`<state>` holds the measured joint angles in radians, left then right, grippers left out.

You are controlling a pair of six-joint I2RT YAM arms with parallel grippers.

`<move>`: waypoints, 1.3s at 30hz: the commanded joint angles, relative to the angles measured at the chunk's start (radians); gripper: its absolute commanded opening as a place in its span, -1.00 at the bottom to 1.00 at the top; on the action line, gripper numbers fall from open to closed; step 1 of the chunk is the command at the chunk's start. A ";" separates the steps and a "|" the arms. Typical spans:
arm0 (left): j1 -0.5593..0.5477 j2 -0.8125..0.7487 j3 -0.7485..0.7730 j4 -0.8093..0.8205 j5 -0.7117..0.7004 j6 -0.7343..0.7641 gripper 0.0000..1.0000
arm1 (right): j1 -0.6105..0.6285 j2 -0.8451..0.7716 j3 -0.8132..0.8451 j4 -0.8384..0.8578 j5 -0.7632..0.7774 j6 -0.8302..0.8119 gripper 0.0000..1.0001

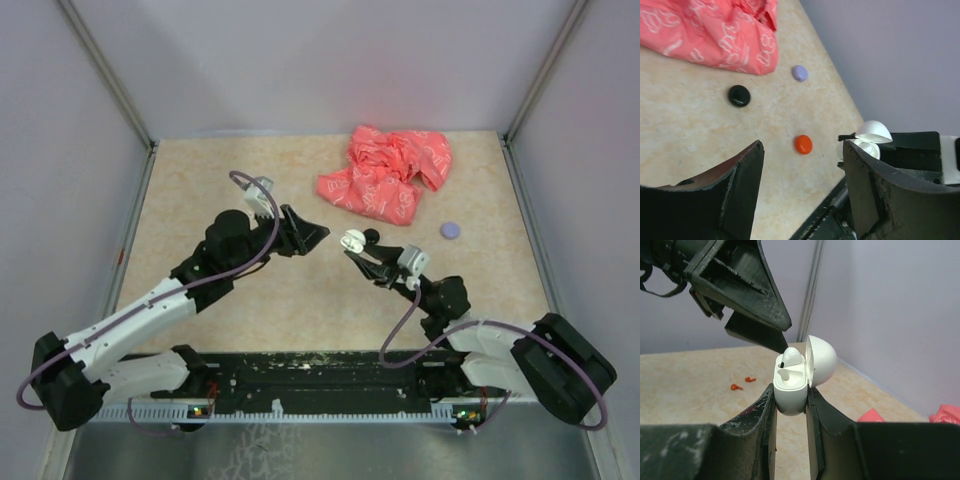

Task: Insert the wireless bluetooth earbuds into the charging case
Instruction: Place the earbud in the charging case, then adjust the earbud at the center of the board.

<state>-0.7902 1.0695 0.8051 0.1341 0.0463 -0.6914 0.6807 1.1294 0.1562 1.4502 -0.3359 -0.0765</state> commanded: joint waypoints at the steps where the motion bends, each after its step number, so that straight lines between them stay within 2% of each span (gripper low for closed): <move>1: 0.005 -0.025 0.066 -0.158 -0.167 0.137 0.42 | 0.005 -0.060 -0.026 -0.046 0.057 -0.020 -1.00; 5: 0.031 0.007 0.089 -0.233 -0.265 0.209 0.49 | 0.003 -0.089 -0.054 -0.111 0.089 -0.034 -1.00; 9: 0.109 0.076 0.103 -0.271 -0.294 0.250 0.51 | 0.003 -0.102 -0.076 -0.129 0.098 -0.048 -1.00; 20: 0.323 0.298 0.098 -0.190 -0.363 0.268 0.49 | 0.002 -0.040 -0.121 -0.056 0.118 -0.048 -1.00; 24: 0.383 0.422 0.134 -0.156 -0.372 0.276 0.43 | 0.002 -0.023 -0.119 -0.051 0.115 -0.050 -1.00; 29: 0.444 0.580 0.214 -0.142 -0.343 0.285 0.26 | 0.000 -0.007 -0.119 -0.051 0.116 -0.055 -1.00; 32: 0.473 0.653 0.260 -0.131 -0.335 0.289 0.15 | 0.000 0.011 -0.115 -0.053 0.110 -0.057 -1.00; 39: 0.510 0.784 0.355 -0.126 -0.316 0.313 0.02 | 0.000 0.029 -0.114 -0.038 0.107 -0.058 -1.00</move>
<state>-0.2974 1.8027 1.0973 -0.0196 -0.2901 -0.4065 0.6800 1.1572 0.0265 1.3319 -0.2283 -0.1307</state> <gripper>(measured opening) 0.526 0.235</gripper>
